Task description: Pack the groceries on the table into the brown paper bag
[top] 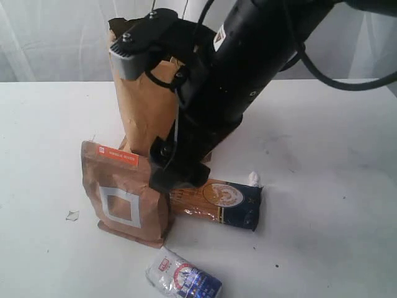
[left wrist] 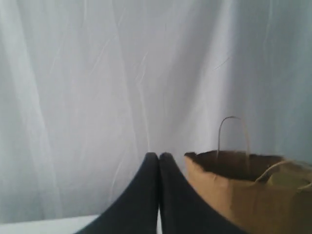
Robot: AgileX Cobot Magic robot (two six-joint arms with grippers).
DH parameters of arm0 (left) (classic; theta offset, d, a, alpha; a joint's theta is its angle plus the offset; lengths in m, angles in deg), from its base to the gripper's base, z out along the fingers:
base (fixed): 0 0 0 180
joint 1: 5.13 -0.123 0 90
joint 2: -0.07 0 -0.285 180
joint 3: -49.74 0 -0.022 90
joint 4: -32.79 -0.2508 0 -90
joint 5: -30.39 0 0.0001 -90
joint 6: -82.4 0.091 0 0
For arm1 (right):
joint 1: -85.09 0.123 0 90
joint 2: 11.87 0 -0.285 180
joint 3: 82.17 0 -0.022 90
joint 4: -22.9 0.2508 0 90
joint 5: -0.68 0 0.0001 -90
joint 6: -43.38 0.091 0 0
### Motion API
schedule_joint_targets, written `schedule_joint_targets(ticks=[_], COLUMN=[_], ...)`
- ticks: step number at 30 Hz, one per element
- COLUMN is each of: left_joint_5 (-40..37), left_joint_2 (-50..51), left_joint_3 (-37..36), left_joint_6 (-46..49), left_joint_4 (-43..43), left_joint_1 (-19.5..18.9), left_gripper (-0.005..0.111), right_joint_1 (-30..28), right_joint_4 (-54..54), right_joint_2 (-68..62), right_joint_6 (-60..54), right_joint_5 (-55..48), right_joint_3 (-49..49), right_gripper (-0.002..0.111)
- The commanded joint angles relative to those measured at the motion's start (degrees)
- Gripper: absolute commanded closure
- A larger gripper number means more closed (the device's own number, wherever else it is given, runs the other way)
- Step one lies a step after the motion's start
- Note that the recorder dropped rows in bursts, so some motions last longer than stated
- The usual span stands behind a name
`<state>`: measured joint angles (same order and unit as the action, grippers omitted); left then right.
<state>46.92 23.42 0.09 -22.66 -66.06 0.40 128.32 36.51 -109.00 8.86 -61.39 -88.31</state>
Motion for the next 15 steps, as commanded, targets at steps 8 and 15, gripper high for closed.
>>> schedule_joint_targets(ticks=[8, 15], left_joint_5=[-15.8, -26.6], left_joint_2=[-0.2, -2.2], left_joint_3=[-15.2, -15.5], left_joint_6=[-9.6, -9.6], left_joint_4=[-1.1, -1.1], left_joint_1=[0.5, 0.5], left_gripper=[0.107, 0.107], right_joint_1=[1.4, 1.4], right_joint_4=[0.9, 0.9], right_joint_2=[-8.2, -13.3], right_joint_6=[-1.4, -1.4], right_joint_5=[6.2, 15.4], right_joint_3=[0.1, 0.1], right_gripper=[0.008, 0.008])
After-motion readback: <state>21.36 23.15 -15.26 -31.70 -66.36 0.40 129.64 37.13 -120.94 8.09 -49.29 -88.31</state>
